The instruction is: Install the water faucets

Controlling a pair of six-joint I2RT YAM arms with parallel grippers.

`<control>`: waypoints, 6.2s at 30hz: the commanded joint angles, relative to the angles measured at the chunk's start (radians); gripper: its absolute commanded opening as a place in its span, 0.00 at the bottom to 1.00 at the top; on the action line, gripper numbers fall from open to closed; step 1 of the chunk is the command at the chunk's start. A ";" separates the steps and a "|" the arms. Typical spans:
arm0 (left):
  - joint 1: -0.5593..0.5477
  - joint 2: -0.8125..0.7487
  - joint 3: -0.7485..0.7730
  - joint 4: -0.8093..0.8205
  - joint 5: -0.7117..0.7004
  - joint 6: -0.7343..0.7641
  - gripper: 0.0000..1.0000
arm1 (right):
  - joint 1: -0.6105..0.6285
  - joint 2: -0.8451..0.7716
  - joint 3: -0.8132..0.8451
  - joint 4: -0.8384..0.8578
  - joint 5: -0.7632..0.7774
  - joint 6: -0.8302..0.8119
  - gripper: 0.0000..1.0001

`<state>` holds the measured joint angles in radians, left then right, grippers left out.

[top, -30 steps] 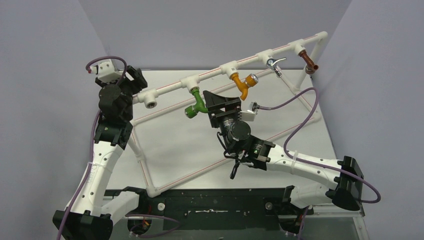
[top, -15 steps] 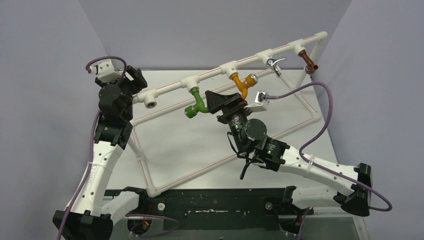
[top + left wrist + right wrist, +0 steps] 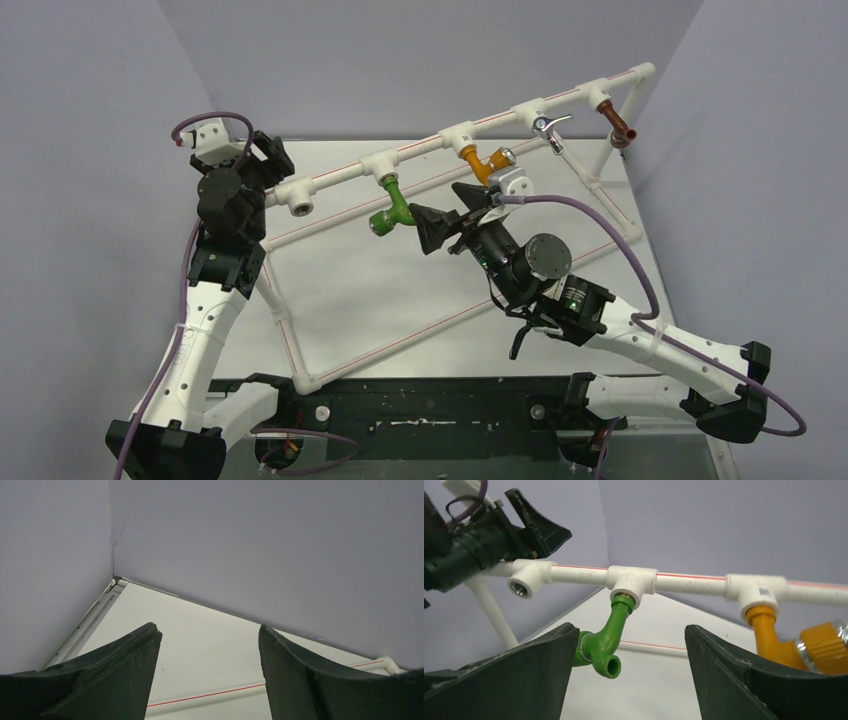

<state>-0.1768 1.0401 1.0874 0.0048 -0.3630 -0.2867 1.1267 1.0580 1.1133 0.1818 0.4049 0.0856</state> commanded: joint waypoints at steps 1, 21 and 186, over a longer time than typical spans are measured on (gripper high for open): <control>-0.001 0.054 -0.082 -0.270 0.023 0.032 0.69 | 0.001 -0.027 0.105 -0.153 -0.179 -0.409 0.79; 0.001 0.056 -0.080 -0.272 0.030 0.031 0.69 | 0.157 0.020 0.152 -0.394 -0.210 -1.403 0.82; 0.013 0.060 -0.084 -0.266 0.047 0.024 0.69 | 0.078 -0.027 -0.175 0.101 0.360 1.093 0.85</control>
<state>-0.1680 1.0424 1.0874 0.0078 -0.3462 -0.2855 1.2095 1.0916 0.9272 0.2970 0.8005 1.3705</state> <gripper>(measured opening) 0.692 0.843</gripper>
